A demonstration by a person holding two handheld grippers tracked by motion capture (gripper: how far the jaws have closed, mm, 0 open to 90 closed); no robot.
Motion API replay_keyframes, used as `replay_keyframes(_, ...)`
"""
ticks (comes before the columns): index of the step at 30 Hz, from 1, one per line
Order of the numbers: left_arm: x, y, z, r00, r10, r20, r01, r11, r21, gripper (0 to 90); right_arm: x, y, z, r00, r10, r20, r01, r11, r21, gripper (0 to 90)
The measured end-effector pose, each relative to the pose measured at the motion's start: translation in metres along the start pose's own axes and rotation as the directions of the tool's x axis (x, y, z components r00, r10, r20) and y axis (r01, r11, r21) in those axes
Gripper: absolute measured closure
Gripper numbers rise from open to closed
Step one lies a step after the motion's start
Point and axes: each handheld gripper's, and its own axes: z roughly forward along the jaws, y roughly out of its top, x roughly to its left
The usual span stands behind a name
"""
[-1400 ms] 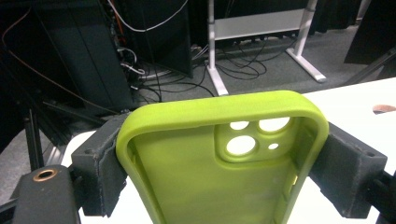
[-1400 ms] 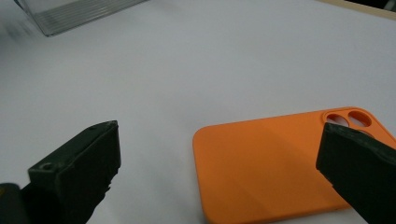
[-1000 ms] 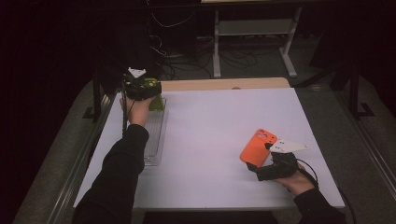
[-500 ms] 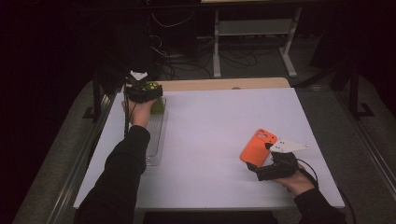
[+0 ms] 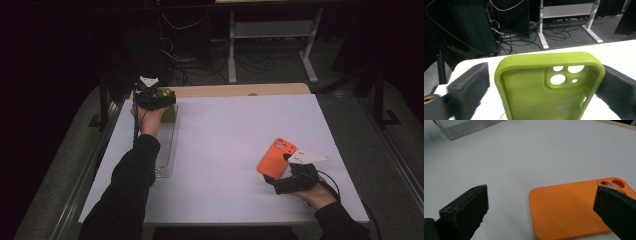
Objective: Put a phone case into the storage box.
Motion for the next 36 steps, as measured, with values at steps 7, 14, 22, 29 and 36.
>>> replay_keyframes(7, 0.002, 0.003, -0.009, 0.9991, 0.030, 0.030, -0.031, 0.9993, 0.020, 0.0, 0.000, 0.000, 0.000, 1.0000, -0.003, 0.005, 0.003, 1.000, 0.004, 0.0)
replay_keyframes(14, 0.002, 0.010, -0.031, 0.9937, 0.025, 0.109, -0.030, 0.9985, 0.045, 0.0, -0.001, 0.001, 0.001, 1.0000, 0.001, 0.010, -0.001, 1.000, 0.001, 0.0)
replay_keyframes(22, -0.013, 0.015, -0.067, 0.9570, 0.105, 0.271, -0.135, 0.9861, 0.097, 0.0, 0.000, 0.002, 0.002, 0.9999, -0.004, 0.013, 0.004, 1.000, 0.004, 0.0)
replay_keyframes(29, -0.031, 0.013, -0.096, 0.9109, 0.139, 0.389, -0.177, 0.9822, 0.063, 0.0, 0.001, 0.001, 0.001, 0.9999, -0.003, 0.014, 0.003, 1.000, 0.004, 0.0)
replay_keyframes(36, -0.049, 0.001, -0.114, 0.8550, 0.157, 0.494, -0.205, 0.9778, 0.043, 0.0, 0.002, 0.003, 0.002, 1.0000, 0.003, 0.004, -0.003, 1.000, 0.005, 0.0)
